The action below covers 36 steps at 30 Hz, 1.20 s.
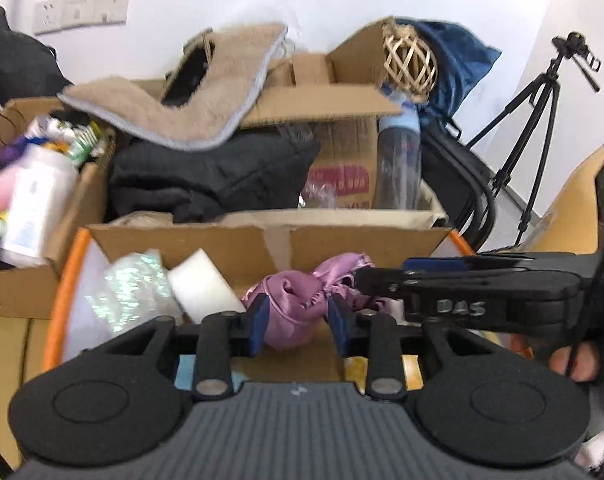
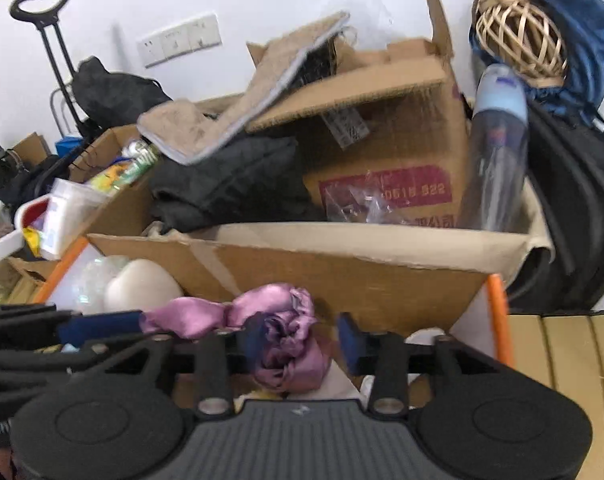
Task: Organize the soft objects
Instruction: 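Carry the purple bow with both tools into the box and release, then move both tools back toward the pink-and-white layered sponge block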
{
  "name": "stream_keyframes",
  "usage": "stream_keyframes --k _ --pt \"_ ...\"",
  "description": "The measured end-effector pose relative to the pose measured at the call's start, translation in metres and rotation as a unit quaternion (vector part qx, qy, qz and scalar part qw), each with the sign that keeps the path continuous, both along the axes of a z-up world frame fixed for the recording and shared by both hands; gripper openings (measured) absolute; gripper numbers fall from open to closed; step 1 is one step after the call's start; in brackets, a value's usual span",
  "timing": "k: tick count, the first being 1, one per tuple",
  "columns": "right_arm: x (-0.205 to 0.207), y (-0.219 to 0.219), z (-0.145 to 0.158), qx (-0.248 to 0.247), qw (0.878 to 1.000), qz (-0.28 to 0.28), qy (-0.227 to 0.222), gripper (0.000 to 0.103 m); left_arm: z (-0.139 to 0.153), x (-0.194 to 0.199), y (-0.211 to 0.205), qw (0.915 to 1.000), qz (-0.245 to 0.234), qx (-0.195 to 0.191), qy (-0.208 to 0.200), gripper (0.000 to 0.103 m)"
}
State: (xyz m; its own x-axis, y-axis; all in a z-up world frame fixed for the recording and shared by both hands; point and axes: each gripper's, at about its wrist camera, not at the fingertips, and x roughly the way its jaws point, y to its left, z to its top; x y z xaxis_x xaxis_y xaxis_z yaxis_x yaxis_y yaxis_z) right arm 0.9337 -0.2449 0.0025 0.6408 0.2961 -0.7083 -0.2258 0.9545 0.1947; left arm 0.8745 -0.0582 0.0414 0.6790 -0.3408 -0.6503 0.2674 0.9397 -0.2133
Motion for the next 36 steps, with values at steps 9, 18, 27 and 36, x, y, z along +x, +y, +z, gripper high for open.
stream_keyframes --k 9,18,27,36 --pt "-0.096 -0.02 0.085 0.015 0.998 -0.006 -0.063 0.061 0.061 -0.107 0.037 0.9988 0.018 0.017 -0.043 0.032" --pt "-0.246 -0.04 0.146 0.017 0.987 0.001 -0.157 0.079 0.096 -0.267 0.058 0.9883 0.026 0.04 -0.145 0.037" --pt "-0.442 -0.043 0.121 0.059 0.97 0.033 -0.234 0.085 0.063 -0.459 0.066 0.9589 0.07 0.048 -0.271 0.07" --pt "-0.598 -0.02 0.064 0.021 0.966 0.0 -0.259 0.093 0.006 -0.585 0.067 0.9622 0.083 0.042 -0.256 0.086"
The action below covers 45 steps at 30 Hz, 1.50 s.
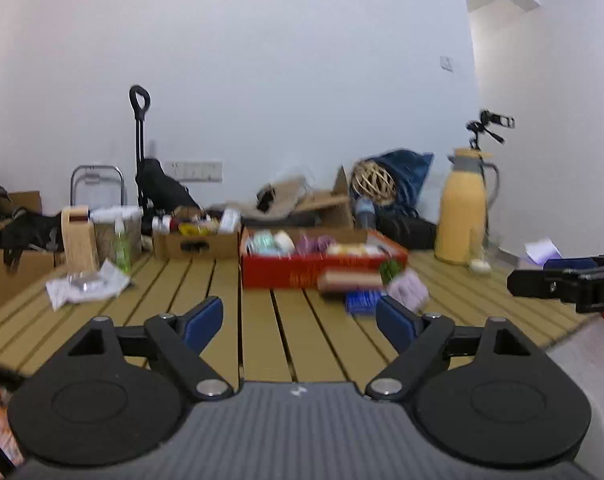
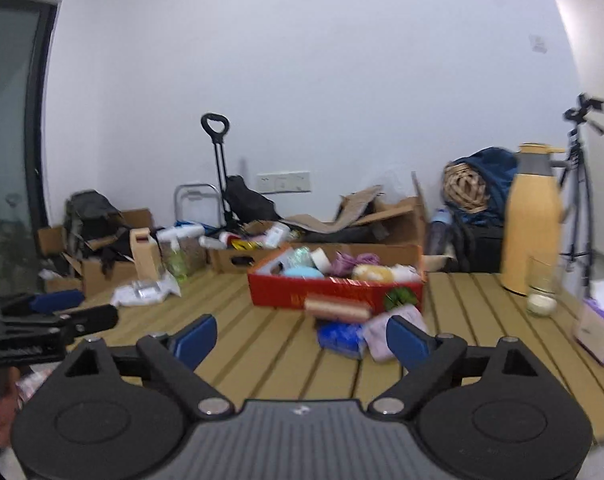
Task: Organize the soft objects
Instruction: 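Move both tools back toward the pink-and-white layered sponge block, then grasp the pink-and-white sponge block with the left tool while the right tool grasps it too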
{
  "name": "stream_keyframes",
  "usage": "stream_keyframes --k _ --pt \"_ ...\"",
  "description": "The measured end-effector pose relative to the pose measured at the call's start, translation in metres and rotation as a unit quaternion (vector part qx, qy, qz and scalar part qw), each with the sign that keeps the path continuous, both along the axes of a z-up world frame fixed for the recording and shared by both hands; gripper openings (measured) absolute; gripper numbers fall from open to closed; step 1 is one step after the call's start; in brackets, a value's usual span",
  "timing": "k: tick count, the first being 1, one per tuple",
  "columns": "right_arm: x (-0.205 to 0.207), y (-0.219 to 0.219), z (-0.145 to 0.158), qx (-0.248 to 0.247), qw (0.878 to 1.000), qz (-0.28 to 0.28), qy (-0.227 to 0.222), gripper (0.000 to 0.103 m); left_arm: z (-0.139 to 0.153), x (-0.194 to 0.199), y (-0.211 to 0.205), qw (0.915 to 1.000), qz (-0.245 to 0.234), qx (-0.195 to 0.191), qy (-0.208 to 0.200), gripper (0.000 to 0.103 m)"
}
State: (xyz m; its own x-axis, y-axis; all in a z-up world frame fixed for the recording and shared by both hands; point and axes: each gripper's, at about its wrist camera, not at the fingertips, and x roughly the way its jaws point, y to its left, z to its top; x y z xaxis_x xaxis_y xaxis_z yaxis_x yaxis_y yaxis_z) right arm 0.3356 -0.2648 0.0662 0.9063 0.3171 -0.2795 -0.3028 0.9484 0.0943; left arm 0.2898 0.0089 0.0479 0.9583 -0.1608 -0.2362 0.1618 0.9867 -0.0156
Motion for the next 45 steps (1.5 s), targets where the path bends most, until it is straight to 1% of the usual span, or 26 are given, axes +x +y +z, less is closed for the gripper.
stream_keyframes --k 2,4,5,8,12,15,19,24,26,28,30,32,34,35,37,38,39,43,45 --pt "-0.027 0.003 -0.016 0.002 1.0 0.002 0.014 0.094 -0.006 -0.014 0.001 0.9999 -0.001 0.013 0.011 0.086" --pt "-0.044 0.003 -0.027 0.009 0.999 0.017 0.034 0.094 -0.005 -0.021 0.0 0.9998 -0.002 0.018 0.008 0.088" --pt "-0.049 0.004 -0.03 0.004 0.999 0.024 0.04 0.094 -0.003 -0.023 0.0 0.9998 -0.002 0.018 0.004 0.088" --pt "-0.061 0.006 -0.033 -0.011 0.999 0.022 0.037 0.094 0.0 -0.025 -0.001 1.0 -0.001 0.009 -0.005 0.091" --pt "-0.06 0.006 -0.036 -0.006 0.999 0.019 0.039 0.094 -0.005 -0.016 -0.005 0.9999 -0.007 0.008 0.004 0.091" --pt "-0.048 0.006 -0.043 0.0 0.999 0.015 0.05 0.094 -0.015 -0.004 -0.008 0.9996 -0.014 0.005 0.024 0.091" --pt "-0.032 0.005 -0.063 0.007 0.996 0.005 0.083 0.094 -0.028 0.011 -0.012 0.9985 -0.029 0.006 0.046 0.091" --pt "-0.012 -0.001 -0.088 0.026 0.993 -0.008 0.113 0.094 -0.048 0.04 -0.018 0.9963 -0.029 0.004 0.081 0.091" --pt "0.001 -0.008 -0.097 0.044 0.991 -0.021 0.124 0.093 -0.053 0.058 -0.022 0.995 -0.03 0.003 0.095 0.091" --pt "0.014 -0.015 -0.104 0.062 0.989 -0.033 0.134 0.091 -0.056 0.077 -0.027 0.9945 -0.03 -0.001 0.1 0.091" --pt "0.029 -0.022 -0.11 0.077 0.986 -0.043 0.143 0.086 -0.058 0.098 -0.033 0.9938 -0.036 -0.007 0.105 0.09" --pt "0.044 -0.027 -0.113 0.087 0.984 -0.052 0.147 0.084 -0.057 0.119 -0.038 0.9931 -0.042 -0.012 0.109 0.088" --pt "0.058 -0.029 -0.113 0.091 0.984 -0.053 0.146 0.079 -0.054 0.144 -0.043 0.9924 -0.048 -0.019 0.112 0.081" --pt "0.068 -0.03 -0.111 0.091 0.984 -0.048 0.145 0.075 -0.053 0.156 -0.045 0.992 -0.048 -0.024 0.114 0.079" --pt "0.086 -0.029 -0.106 0.089 0.985 -0.037 0.141 0.07 -0.05 0.184 -0.048 0.9911 -0.051 -0.035 0.118 0.071" --pt "0.096 -0.028 -0.104 0.089 0.985 -0.032 0.142 0.065 -0.048 0.199 -0.049 0.9905 -0.049 -0.041 0.122 0.069" --pt "0.108 -0.027 -0.102 0.091 0.985 -0.025 0.142 0.061 -0.045 0.215 -0.049 0.9899 -0.048 -0.048 0.124 0.069" --pt "0.154 -0.021 -0.091 0.109 0.984 0.003 0.143 0.058 -0.033 0.277 -0.053 0.9874 -0.047 -0.079 0.129 0.069" --pt "0.184 -0.022 -0.083 0.132 0.982 0.013 0.136 0.055 -0.03 0.307 -0.055 0.9836 -0.054 -0.099 0.141 0.07"
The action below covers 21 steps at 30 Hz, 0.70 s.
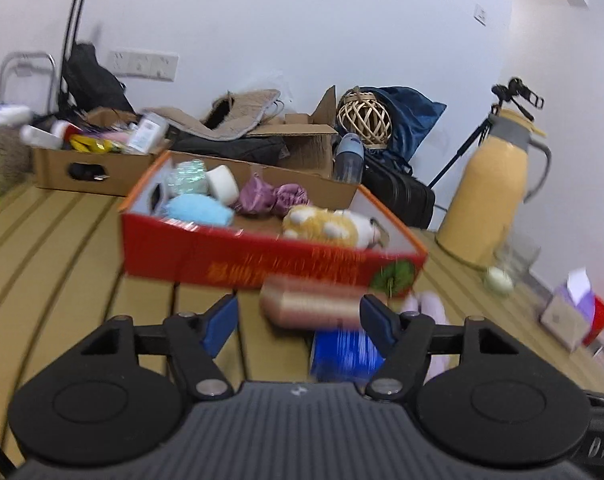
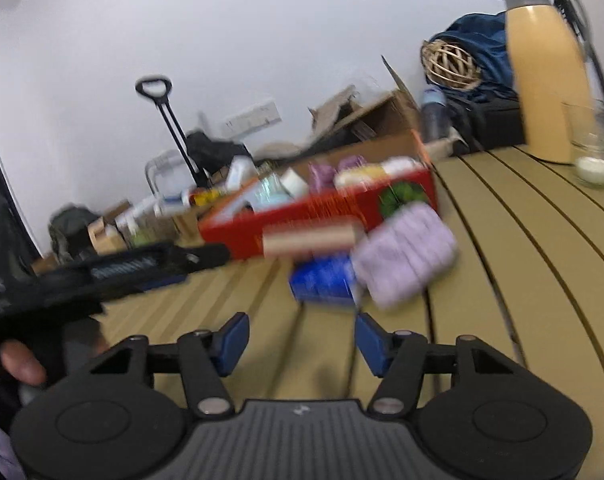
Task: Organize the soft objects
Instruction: 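Grasp the pink-and-white sponge block with the left tool while the right tool grasps it too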
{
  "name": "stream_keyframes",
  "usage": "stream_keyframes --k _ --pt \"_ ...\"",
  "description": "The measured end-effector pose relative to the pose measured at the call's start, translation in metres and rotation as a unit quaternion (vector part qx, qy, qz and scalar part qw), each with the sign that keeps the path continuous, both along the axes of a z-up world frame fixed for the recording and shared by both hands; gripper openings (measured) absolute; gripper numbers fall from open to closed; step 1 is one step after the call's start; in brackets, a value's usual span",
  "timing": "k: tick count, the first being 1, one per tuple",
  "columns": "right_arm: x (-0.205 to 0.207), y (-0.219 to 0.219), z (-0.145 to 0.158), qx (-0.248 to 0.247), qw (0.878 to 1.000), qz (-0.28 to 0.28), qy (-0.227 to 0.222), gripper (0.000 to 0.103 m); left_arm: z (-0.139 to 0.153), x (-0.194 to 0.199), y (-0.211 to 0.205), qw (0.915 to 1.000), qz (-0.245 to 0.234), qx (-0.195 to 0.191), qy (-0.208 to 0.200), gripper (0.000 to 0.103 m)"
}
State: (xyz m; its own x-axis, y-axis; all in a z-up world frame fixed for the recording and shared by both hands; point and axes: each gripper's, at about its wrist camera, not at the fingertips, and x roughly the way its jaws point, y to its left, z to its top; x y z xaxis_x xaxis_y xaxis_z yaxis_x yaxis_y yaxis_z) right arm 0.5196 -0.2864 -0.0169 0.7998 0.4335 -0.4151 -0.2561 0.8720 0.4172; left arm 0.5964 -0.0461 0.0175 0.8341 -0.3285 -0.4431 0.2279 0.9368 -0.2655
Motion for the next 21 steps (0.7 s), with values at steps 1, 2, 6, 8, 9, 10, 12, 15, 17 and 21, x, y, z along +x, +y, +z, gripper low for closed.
stream_keyframes --k 1,2,6,8,9,10,12,15,17,21 --pt "0.016 -0.002 0.004 0.017 1.0 -0.002 -0.001 0.054 0.0 0.017 0.001 0.9998 -0.004 -0.018 0.012 0.07" --pt "0.033 -0.004 0.007 0.036 0.999 -0.003 -0.003 0.052 -0.002 0.032 0.001 0.999 -0.006 -0.036 0.026 0.069" --pt "0.106 -0.01 0.005 0.065 0.997 -0.022 0.02 0.051 -0.025 0.073 0.007 0.9933 0.003 -0.083 0.08 0.05" --pt "0.135 -0.01 -0.008 0.071 0.996 -0.024 0.048 0.051 -0.042 0.081 0.014 0.9878 -0.011 -0.112 0.107 0.047" --pt "0.145 -0.009 -0.015 0.073 0.995 -0.026 0.06 0.049 -0.047 0.083 0.018 0.9843 -0.017 -0.136 0.111 0.046" --pt "0.149 -0.008 -0.023 0.077 0.994 -0.027 0.067 0.048 -0.05 0.086 0.021 0.9818 -0.021 -0.149 0.117 0.046" --pt "0.152 -0.004 -0.032 0.076 0.994 -0.017 0.073 0.048 -0.053 0.089 0.024 0.9802 -0.022 -0.157 0.118 0.045" --pt "0.153 0.001 -0.033 0.059 0.996 -0.006 0.062 0.047 -0.054 0.089 0.025 0.9802 -0.022 -0.159 0.116 0.043" --pt "0.152 -0.001 -0.036 0.065 0.996 -0.003 0.056 0.046 -0.053 0.084 0.023 0.9822 -0.024 -0.152 0.108 0.042" --pt "0.141 -0.003 -0.03 0.065 0.996 -0.008 0.053 0.038 -0.041 0.063 0.021 0.9866 -0.026 -0.142 0.077 0.036"
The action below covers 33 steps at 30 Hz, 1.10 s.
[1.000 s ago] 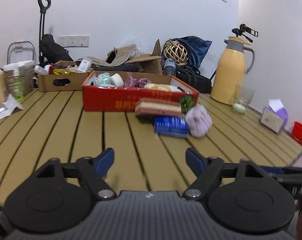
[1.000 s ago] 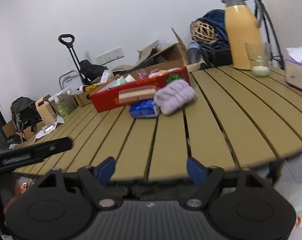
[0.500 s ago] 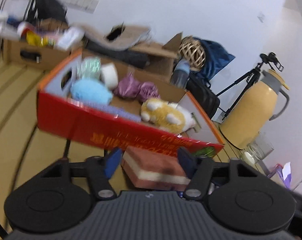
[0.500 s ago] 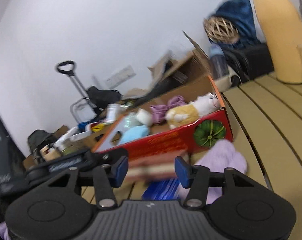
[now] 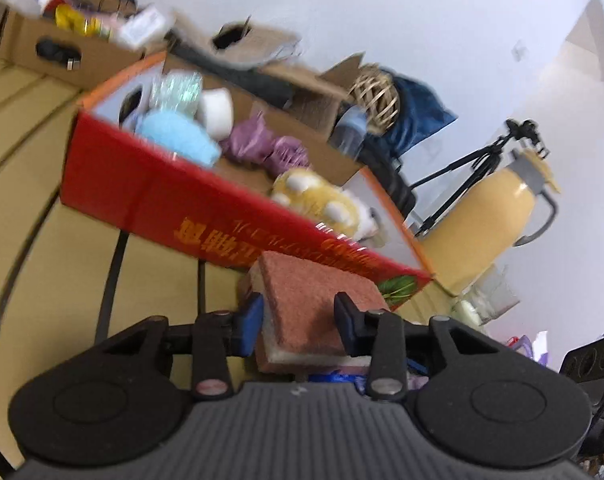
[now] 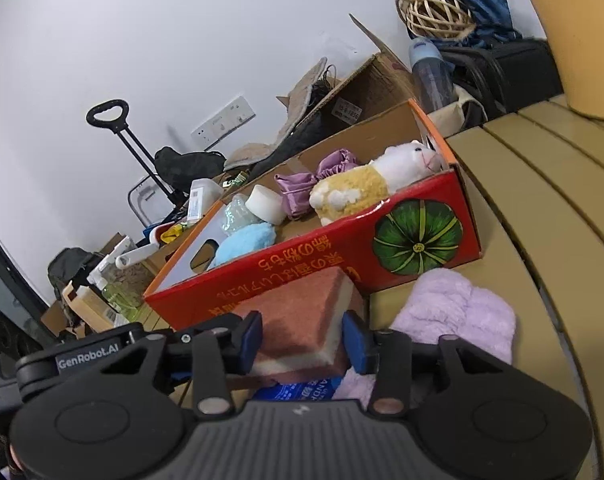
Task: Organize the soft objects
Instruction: 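Grasp the pink-and-white sponge block with the left tool while the right tool grasps it too, then carry the sponge block with both tools into the box and release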
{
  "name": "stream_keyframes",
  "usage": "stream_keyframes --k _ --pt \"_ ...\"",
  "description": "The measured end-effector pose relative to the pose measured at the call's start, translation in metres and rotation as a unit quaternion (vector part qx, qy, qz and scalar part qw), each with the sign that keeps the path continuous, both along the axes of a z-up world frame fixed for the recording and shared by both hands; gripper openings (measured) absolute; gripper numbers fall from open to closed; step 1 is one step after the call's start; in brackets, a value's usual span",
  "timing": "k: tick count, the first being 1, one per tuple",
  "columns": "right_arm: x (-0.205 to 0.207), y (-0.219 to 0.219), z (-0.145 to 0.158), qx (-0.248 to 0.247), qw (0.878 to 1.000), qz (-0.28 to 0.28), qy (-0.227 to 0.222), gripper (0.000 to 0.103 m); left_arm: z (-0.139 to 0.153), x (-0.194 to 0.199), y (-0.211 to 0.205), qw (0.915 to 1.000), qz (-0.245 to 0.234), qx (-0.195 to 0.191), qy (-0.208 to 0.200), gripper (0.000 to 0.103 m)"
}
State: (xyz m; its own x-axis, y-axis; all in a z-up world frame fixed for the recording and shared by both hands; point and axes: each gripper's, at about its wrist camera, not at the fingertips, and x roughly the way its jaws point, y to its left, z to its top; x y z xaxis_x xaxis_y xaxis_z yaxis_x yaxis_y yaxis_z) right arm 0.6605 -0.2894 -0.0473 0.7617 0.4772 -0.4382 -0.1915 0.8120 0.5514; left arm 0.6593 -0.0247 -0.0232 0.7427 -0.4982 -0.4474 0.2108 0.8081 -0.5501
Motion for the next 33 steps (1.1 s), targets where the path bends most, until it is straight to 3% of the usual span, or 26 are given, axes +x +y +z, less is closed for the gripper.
stream_keyframes --k 5,9,14,18,24,33 --pt "-0.047 0.002 0.027 0.018 0.999 0.016 -0.04 0.037 0.026 -0.081 0.01 0.9982 0.018 -0.003 -0.057 0.033" --pt "-0.124 0.011 0.041 0.0 0.997 0.027 -0.068 0.034 0.024 -0.162 0.014 0.9983 0.013 0.002 -0.056 0.033" --pt "-0.205 0.013 0.036 -0.01 0.998 0.027 -0.061 0.034 0.026 -0.222 0.009 0.9982 0.003 0.031 -0.052 0.033" --pt "-0.239 0.003 0.032 -0.002 0.998 0.027 -0.051 0.034 0.027 -0.245 -0.001 0.9977 -0.004 0.038 -0.057 0.032" --pt "-0.271 -0.008 0.045 -0.011 0.997 0.015 -0.07 0.034 0.037 -0.262 -0.012 0.9963 -0.017 0.036 -0.077 0.033" --pt "-0.251 -0.021 0.048 -0.012 0.998 0.0 -0.067 0.034 0.04 -0.218 -0.024 0.9961 -0.028 0.031 -0.077 0.033"
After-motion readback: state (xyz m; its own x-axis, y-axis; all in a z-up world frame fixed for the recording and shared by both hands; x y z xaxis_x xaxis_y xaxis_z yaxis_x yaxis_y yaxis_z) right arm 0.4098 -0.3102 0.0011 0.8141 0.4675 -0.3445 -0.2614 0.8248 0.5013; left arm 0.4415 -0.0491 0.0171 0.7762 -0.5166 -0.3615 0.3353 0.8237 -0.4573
